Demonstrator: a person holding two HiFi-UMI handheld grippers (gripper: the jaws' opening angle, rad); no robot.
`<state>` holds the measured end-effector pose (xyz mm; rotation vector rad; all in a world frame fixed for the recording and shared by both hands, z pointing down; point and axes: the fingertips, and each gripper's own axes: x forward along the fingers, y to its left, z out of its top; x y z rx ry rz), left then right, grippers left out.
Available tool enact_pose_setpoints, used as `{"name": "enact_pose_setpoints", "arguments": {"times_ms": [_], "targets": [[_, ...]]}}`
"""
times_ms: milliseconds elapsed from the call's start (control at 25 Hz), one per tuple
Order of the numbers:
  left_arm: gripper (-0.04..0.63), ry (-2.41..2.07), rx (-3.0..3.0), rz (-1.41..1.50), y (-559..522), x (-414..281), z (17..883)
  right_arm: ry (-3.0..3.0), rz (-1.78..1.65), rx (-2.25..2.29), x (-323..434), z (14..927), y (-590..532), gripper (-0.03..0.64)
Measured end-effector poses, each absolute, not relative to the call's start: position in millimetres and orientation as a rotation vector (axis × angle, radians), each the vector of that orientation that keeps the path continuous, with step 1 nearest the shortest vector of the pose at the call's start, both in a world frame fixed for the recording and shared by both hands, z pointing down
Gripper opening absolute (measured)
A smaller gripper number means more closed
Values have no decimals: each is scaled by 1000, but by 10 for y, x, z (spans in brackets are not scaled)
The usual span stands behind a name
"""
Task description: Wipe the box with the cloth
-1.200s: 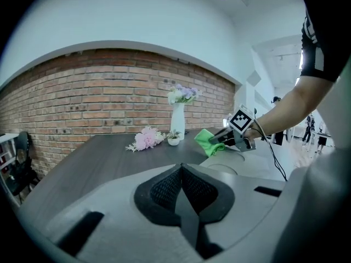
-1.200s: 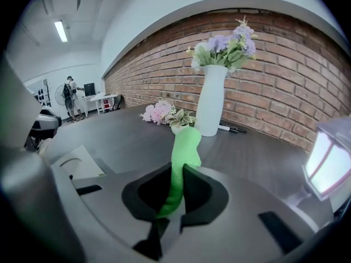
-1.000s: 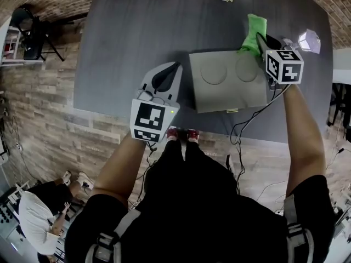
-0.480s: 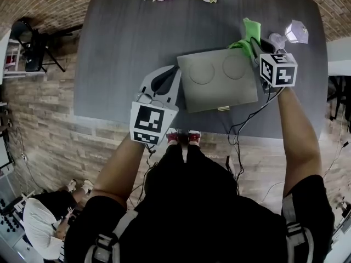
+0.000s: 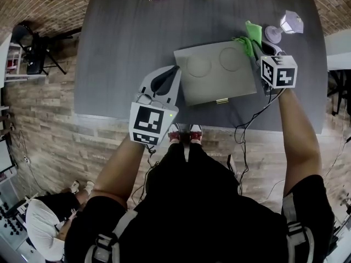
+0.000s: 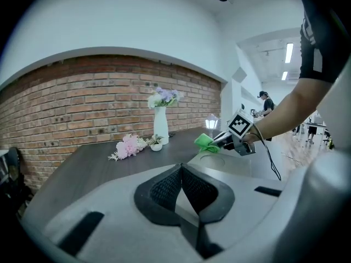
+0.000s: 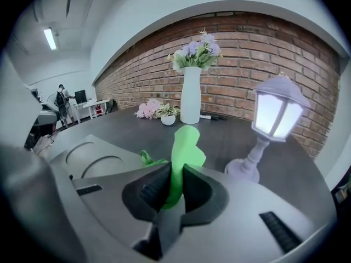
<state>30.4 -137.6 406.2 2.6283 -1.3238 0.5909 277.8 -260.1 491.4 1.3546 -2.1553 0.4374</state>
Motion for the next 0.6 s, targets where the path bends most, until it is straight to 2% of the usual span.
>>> {"name": "enact_pose_setpoints", "arguments": {"times_ms": [600], "targets": [[9, -1292, 2670, 586, -999, 401, 3960, -2108, 479, 1384, 2974, 5003, -1916, 38]]}}
